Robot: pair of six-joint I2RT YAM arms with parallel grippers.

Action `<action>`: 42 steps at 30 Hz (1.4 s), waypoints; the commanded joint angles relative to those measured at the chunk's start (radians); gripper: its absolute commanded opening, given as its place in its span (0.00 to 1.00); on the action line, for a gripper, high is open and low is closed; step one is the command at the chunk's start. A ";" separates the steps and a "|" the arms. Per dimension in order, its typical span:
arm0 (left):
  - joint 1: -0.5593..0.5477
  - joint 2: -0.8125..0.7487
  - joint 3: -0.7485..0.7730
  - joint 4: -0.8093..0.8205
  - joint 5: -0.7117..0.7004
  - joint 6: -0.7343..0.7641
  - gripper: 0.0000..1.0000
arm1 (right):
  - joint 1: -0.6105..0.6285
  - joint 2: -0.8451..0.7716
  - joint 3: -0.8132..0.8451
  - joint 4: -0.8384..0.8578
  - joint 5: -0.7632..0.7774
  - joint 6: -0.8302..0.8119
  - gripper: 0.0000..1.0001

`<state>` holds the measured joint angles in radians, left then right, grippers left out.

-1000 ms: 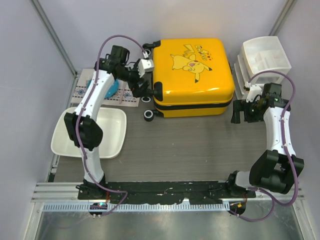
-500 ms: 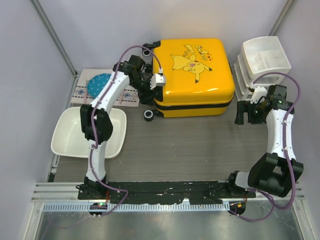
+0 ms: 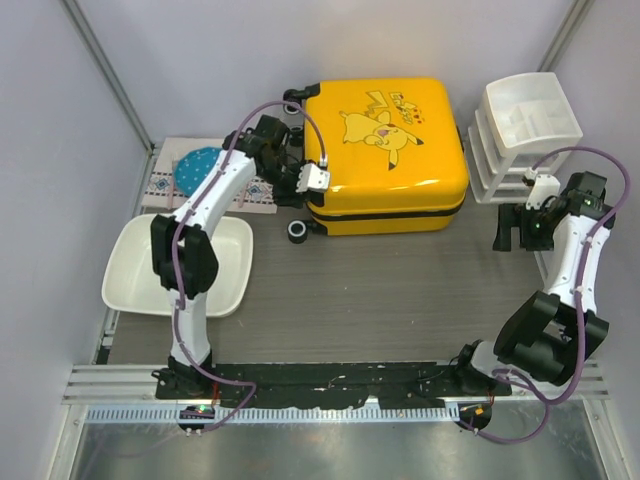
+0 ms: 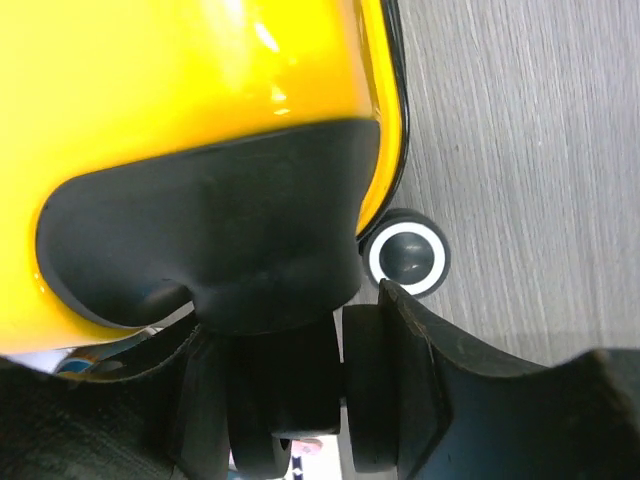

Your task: Open, take out, and arrange the luggage

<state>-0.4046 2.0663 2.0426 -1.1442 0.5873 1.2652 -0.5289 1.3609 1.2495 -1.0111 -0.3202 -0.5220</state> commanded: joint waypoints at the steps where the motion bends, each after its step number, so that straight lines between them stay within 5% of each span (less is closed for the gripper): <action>1: -0.051 -0.176 -0.195 -0.232 0.115 0.312 0.00 | -0.031 0.004 0.050 -0.034 -0.016 -0.073 0.96; 7: -0.100 -0.302 -0.416 -0.298 0.089 0.490 0.00 | -0.031 0.027 0.102 -0.055 -0.152 -0.010 0.96; 15: -0.103 -0.411 -0.591 -0.278 0.019 0.606 0.00 | -0.029 0.076 0.182 0.118 -0.342 0.343 0.90; 18: -0.103 -0.426 -0.622 -0.269 0.005 0.629 0.00 | -0.026 0.104 0.160 0.230 -0.349 0.492 0.85; 22: -0.103 -0.451 -0.665 -0.253 -0.029 0.674 0.00 | -0.028 0.135 0.079 0.322 -0.379 0.586 0.64; 28: -0.103 -0.480 -0.714 -0.279 -0.064 0.717 0.00 | -0.028 0.073 -0.183 0.678 -0.419 0.740 0.54; 42: -0.103 -0.448 -0.700 -0.278 -0.080 0.680 0.00 | -0.007 0.274 -0.217 0.849 -0.465 0.734 0.52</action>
<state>-0.4419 1.5791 1.3907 -1.0664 0.5533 1.7821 -0.5564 1.6260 1.0073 -0.2333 -0.7448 0.2173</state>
